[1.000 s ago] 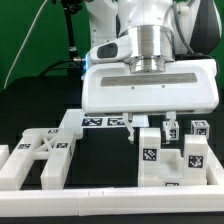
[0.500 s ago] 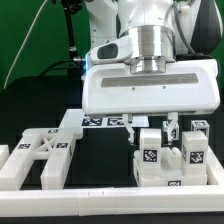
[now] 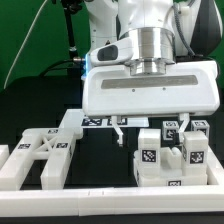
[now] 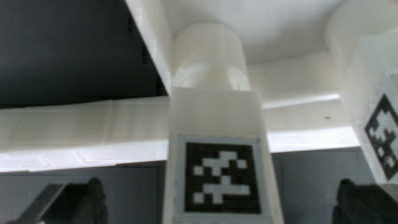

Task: Assemble chair

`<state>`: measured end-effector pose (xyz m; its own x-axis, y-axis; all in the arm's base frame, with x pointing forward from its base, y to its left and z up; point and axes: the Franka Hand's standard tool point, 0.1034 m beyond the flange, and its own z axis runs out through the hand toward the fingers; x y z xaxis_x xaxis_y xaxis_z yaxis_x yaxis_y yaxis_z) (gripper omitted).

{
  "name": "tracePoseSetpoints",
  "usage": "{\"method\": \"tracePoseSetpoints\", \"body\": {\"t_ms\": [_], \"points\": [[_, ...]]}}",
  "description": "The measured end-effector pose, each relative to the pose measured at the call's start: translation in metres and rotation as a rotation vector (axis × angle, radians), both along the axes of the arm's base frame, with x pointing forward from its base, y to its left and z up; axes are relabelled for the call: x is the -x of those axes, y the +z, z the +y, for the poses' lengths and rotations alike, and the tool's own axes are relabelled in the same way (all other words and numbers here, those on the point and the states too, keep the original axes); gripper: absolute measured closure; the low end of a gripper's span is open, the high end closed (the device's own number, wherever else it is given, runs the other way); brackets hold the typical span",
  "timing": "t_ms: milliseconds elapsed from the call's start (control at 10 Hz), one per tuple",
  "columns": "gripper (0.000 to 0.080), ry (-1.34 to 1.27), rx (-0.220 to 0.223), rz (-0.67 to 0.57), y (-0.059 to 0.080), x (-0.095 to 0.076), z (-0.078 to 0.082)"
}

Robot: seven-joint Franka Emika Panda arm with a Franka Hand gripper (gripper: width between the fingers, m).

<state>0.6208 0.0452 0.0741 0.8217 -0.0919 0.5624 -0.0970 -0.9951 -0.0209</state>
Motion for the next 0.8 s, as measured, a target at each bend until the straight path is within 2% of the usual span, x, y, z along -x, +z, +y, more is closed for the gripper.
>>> {"method": "tracePoseSetpoints", "body": {"t_ms": [200, 400, 700, 800], "points": [[0.015, -0.001, -0.002, 0.009, 0.0, 0.0, 0.0], [0.015, -0.009, -0.048, 0.103, 0.022, -0.004, -0.006], [0.015, -0.013, -0.081, 0.189, 0.015, -0.006, -0.005], [0.015, -0.012, -0.103, 0.262, 0.011, -0.004, -0.002]]}}
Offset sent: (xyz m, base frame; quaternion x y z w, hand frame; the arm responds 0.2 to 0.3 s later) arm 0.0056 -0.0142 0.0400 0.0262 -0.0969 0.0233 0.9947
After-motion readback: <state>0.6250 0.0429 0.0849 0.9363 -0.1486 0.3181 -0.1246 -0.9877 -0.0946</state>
